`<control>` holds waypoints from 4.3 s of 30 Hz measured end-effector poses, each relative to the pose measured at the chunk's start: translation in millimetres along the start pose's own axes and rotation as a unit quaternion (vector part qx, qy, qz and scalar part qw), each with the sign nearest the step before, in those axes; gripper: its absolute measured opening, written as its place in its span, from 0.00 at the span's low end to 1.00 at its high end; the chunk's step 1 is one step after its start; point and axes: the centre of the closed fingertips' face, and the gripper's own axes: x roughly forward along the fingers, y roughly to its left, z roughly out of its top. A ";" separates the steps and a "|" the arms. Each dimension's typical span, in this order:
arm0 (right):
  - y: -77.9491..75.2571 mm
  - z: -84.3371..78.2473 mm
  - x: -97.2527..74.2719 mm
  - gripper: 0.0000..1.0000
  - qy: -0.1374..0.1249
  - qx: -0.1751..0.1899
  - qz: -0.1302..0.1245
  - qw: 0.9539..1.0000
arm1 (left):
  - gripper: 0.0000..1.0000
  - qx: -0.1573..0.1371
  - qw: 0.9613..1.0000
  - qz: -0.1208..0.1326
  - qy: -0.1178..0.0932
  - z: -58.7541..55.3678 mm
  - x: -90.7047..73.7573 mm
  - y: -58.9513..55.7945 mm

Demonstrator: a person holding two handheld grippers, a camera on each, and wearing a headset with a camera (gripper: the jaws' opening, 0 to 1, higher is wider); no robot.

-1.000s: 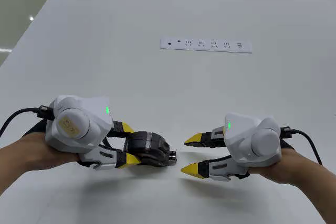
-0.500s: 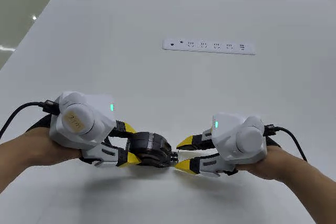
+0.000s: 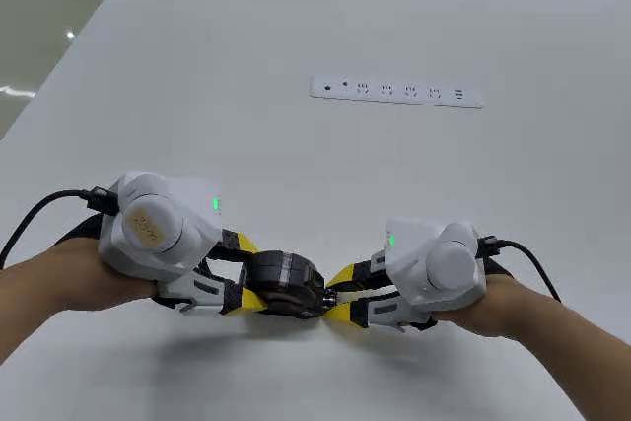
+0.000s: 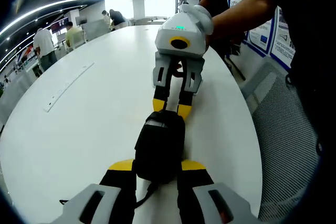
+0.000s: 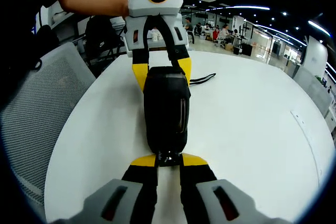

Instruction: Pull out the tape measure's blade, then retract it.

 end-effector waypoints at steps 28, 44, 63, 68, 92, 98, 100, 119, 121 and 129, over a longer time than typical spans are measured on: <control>-1.7 4.6 -4.2 0.13 0.005 -0.037 0.005 0.999 | 0.27 -0.013 1.000 -0.001 -0.001 -4.1 -1.8 2.7; -3.0 -6.2 -17.3 0.13 0.012 -0.046 0.008 0.999 | 0.27 -0.016 1.000 -0.001 0.002 -4.3 -1.5 1.6; -5.2 -29.8 -41.6 0.13 0.028 -0.048 0.011 0.998 | 0.27 -0.018 1.000 -0.003 0.002 -3.7 -0.4 1.4; -5.4 -38.7 -50.3 0.13 0.034 -0.046 0.009 0.998 | 0.27 -0.019 1.000 -0.003 0.002 -3.6 0.0 1.3; -5.9 -82.4 -97.7 0.13 0.069 -0.034 0.000 0.997 | 0.27 -0.022 1.000 -0.006 0.003 -3.3 1.2 0.3; -8.9 -98.9 -115.2 0.12 0.086 -0.031 -0.004 0.996 | 0.27 -0.023 1.000 -0.006 0.003 -3.2 1.3 0.4; -10.2 -103.8 -120.7 0.12 0.089 -0.029 -0.006 0.996 | 0.27 -0.023 1.000 -0.006 0.003 -3.2 1.4 0.5; -11.1 -136.1 -161.9 0.13 0.131 -0.013 -0.021 0.991 | 0.28 -0.028 1.000 -0.005 0.009 -3.0 2.0 0.9; -10.3 -135.3 -161.8 0.13 0.135 -0.016 -0.021 0.991 | 0.28 -0.029 1.000 -0.005 0.009 -3.4 2.3 0.8; -9.5 -134.8 -162.2 0.15 0.142 -0.020 -0.021 0.989 | 0.27 -0.016 0.999 0.001 0.038 -15.5 5.1 1.4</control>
